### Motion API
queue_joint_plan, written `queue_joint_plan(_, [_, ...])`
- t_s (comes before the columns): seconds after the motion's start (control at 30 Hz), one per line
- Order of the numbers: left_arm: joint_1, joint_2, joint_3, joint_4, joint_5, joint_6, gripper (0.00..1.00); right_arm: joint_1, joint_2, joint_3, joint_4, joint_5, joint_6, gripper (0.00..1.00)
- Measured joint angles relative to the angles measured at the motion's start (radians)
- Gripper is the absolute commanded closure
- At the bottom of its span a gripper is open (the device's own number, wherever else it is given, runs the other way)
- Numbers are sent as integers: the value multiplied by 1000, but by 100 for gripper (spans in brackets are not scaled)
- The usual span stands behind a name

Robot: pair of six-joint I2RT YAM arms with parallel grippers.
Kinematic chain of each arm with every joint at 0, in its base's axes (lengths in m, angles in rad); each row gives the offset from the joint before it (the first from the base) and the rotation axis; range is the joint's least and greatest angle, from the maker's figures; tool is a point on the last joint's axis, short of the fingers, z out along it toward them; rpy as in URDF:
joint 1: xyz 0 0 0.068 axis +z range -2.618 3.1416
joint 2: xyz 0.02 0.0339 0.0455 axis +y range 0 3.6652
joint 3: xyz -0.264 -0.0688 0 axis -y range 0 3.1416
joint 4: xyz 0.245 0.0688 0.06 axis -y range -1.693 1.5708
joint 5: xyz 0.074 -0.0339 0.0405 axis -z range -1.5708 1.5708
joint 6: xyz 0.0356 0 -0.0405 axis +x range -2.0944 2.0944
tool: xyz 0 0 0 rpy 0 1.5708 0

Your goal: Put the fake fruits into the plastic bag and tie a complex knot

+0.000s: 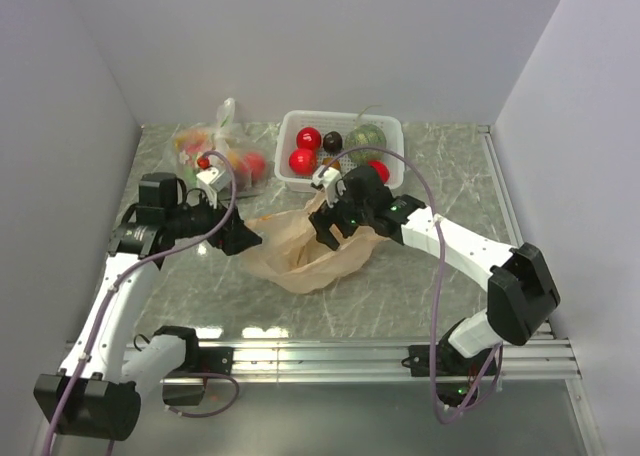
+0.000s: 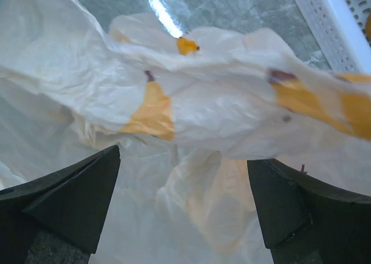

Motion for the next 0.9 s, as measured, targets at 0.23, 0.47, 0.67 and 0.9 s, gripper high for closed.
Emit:
queue_joint_plan(0.23, [-7,44,96,-4,-31,100,1,0,42,-7,16,-13,-59,18])
queue_joint_plan(0.47, [-114,205,129,66,-87,85,1,5,50,-6,29,-35,-79,18])
queue_joint_plan(0.67, [-230,275,94,166,-116,14,34,10,50,-6,34,-59,-91,15])
queue_joint_plan(0.9, [-230,369,98,142,-212,-39,100,13,41,-42,29,-64,-184,7])
